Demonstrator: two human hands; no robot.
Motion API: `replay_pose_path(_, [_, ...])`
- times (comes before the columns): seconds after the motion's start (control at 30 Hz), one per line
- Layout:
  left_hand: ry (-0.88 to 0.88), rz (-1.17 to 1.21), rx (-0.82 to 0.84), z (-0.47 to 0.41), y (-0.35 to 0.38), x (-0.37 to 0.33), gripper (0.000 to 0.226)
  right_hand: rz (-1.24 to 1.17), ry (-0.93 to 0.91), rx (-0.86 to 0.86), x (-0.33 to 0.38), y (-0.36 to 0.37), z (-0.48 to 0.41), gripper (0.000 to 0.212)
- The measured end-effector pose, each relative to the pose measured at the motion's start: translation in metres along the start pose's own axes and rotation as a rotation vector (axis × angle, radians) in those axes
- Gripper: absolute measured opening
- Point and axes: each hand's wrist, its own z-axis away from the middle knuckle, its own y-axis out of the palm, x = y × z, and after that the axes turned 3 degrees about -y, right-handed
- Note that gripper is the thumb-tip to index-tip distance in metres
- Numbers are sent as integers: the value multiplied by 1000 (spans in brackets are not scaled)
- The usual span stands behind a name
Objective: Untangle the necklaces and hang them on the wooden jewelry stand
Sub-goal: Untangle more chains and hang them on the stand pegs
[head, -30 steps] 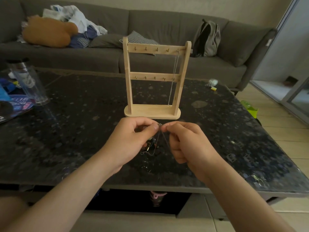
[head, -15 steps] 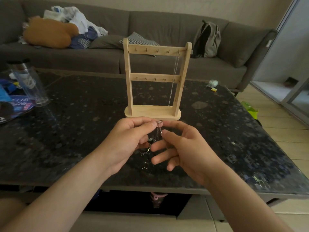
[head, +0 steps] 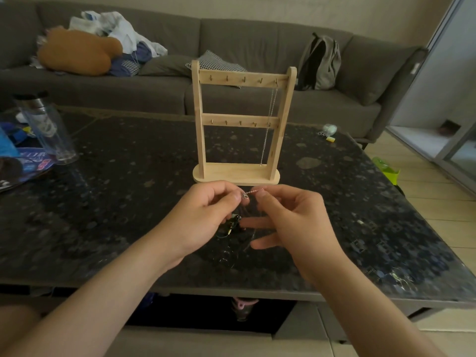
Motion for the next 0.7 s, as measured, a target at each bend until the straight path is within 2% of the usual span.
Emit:
replay_pose_path(0.13, [26, -2, -16, 2, 3, -2, 27, 31, -56, -25, -1, -1, 1, 11])
replay_pose_path(0.27, [97, -80, -12, 1, 2, -2, 26, 174, -203, -85, -5, -4, -1, 10])
replay_pose_path(0.5, [215, -227, -25, 1, 2, 2, 18, 69, -183, -7, -5, -2, -1, 17])
replay_pose_path(0.7, [239, -259, -35, 1, 2, 1, 18, 421, -340, -76, -8, -4, -2, 17])
